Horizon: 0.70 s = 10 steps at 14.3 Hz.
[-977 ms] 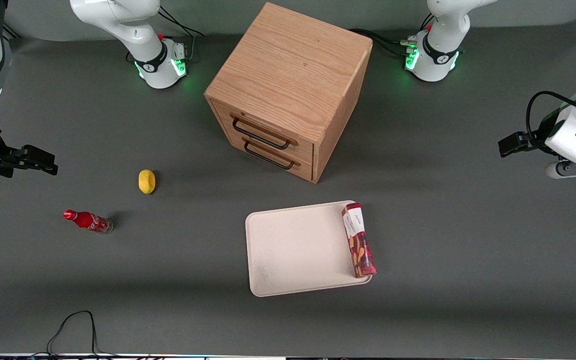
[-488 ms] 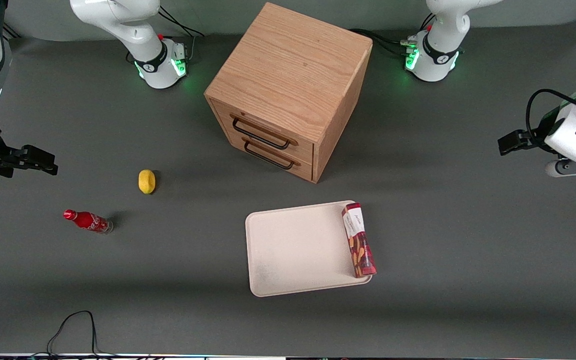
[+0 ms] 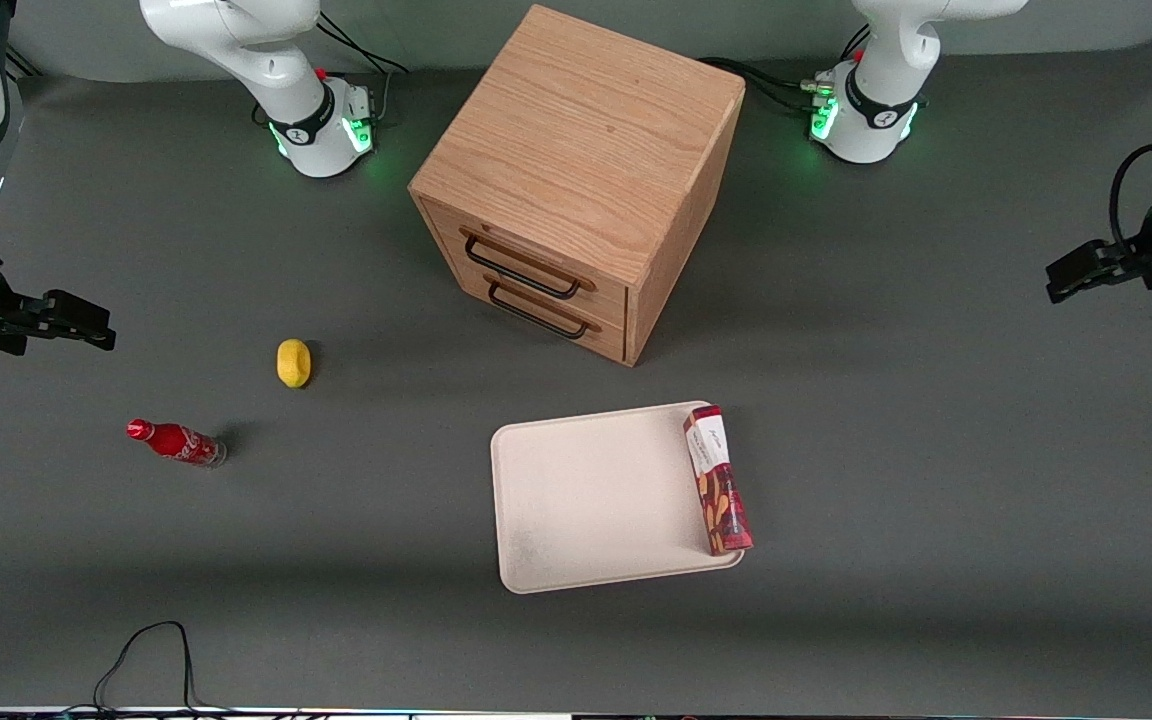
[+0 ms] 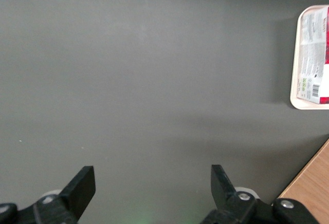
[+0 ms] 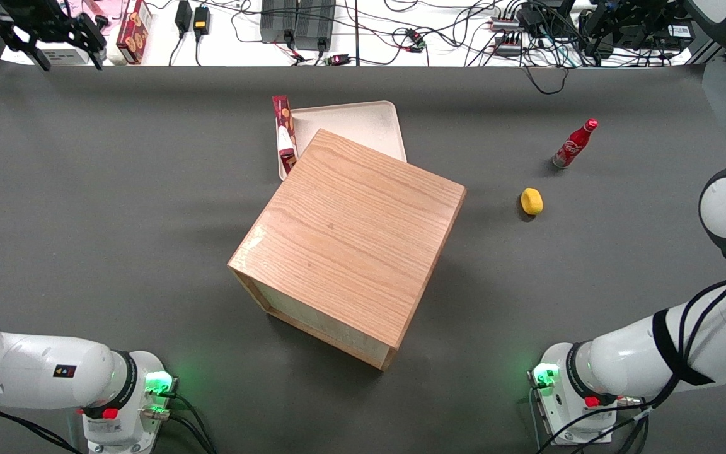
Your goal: Place red cookie box on tray
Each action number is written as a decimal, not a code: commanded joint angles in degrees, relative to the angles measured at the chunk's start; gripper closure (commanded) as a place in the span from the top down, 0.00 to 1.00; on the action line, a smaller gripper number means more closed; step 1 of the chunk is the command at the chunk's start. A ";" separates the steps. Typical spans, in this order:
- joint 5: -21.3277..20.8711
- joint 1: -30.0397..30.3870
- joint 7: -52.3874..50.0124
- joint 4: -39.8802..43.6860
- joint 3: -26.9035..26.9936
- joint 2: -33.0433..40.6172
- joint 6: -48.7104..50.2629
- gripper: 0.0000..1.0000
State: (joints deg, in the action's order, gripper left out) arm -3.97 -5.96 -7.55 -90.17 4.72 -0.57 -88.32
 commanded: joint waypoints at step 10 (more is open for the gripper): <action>-2.27 -8.72 1.93 9.58 5.83 -4.09 3.16 1.00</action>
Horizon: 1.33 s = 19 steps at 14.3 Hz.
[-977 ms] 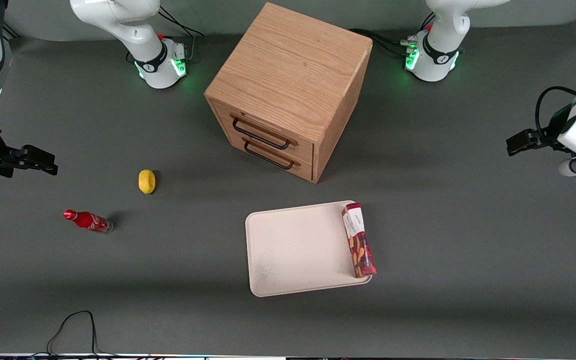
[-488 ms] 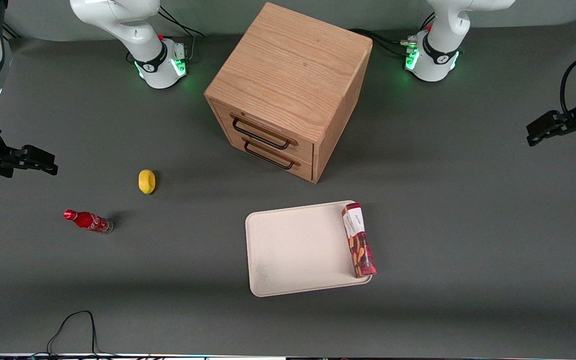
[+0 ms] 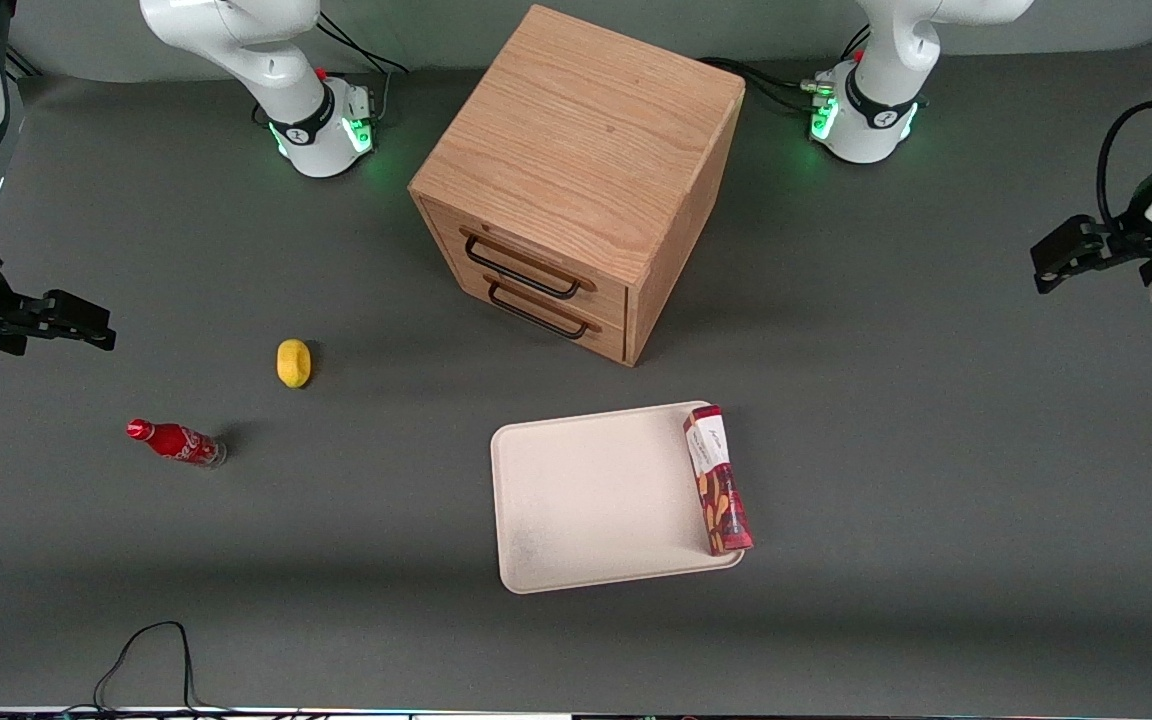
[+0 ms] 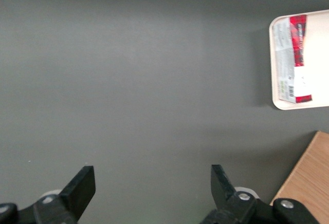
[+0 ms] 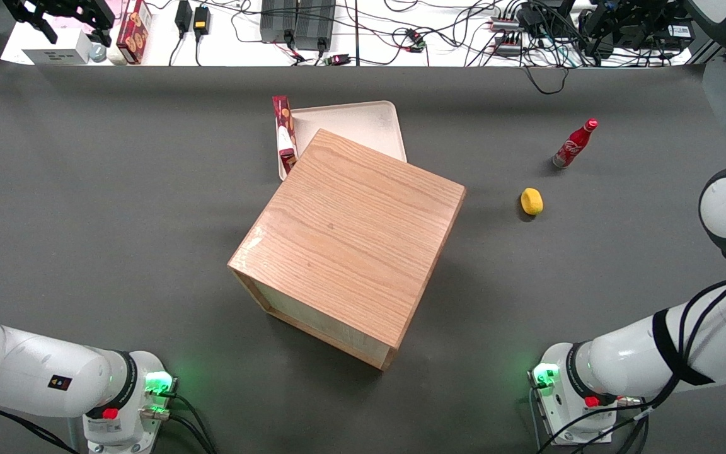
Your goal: Place red cookie box on tray
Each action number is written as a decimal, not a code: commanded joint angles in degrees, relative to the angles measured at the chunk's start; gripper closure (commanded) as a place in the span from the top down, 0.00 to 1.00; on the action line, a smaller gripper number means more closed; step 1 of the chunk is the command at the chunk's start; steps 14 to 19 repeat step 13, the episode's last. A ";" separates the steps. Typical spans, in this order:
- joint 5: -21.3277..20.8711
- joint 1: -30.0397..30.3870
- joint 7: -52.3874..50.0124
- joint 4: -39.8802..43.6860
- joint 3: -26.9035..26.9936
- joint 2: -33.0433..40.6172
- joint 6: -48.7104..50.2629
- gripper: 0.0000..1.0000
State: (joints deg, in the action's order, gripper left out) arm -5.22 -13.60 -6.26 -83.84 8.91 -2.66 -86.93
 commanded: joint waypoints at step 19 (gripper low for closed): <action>-0.41 3.76 0.29 4.82 -0.73 -0.94 6.95 1.00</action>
